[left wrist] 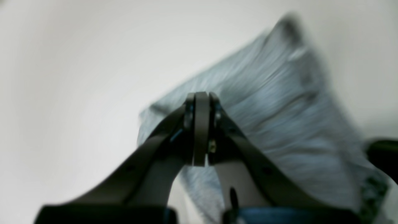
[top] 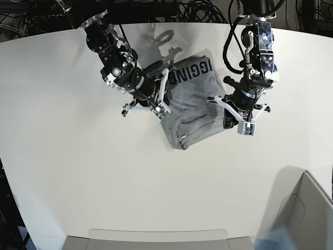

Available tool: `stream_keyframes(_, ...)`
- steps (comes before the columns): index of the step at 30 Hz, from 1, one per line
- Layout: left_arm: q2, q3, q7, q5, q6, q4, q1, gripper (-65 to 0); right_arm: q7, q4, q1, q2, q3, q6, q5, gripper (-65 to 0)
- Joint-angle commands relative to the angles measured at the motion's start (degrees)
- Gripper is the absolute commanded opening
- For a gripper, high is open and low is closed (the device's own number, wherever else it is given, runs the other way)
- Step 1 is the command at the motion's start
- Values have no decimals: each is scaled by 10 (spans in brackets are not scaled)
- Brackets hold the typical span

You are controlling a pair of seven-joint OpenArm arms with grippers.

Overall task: Fold the T-shirt properly
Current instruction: 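Release with the right gripper and push the bundle with the left gripper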

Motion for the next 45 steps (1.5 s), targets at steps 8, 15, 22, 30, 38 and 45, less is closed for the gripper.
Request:
stream_keyframes(8, 53, 15, -12, 1, -2, 22, 85, -650, 15, -97, 83, -29, -1, 1, 2, -650)
stream_keyframes(15, 43, 47, -13, 2, -2, -93, 65, -650, 57, -196, 74, -51, -2, 1, 0, -650)
stream_keyframes(22, -2, 47, -14, 3, -2, -148, 5, -650, 56, -167, 20, -58, -23, 1, 2, -650)
stream_keyframes(30, -21, 44, -8, 3, -2, -85, 1, -650, 57, -88, -1, -57, -31, -6, 2, -650)
stream_keyframes(38, -9, 31, -14, -2, -2, 31, 38, -650, 55, 112, -61, -56, 148, -6, 3, -650)
stream_keyframes(45, 47, 41, -59, -3, -4, 22, 46, -650, 55, 156, -134, -30, 262, 1, 3, -650)
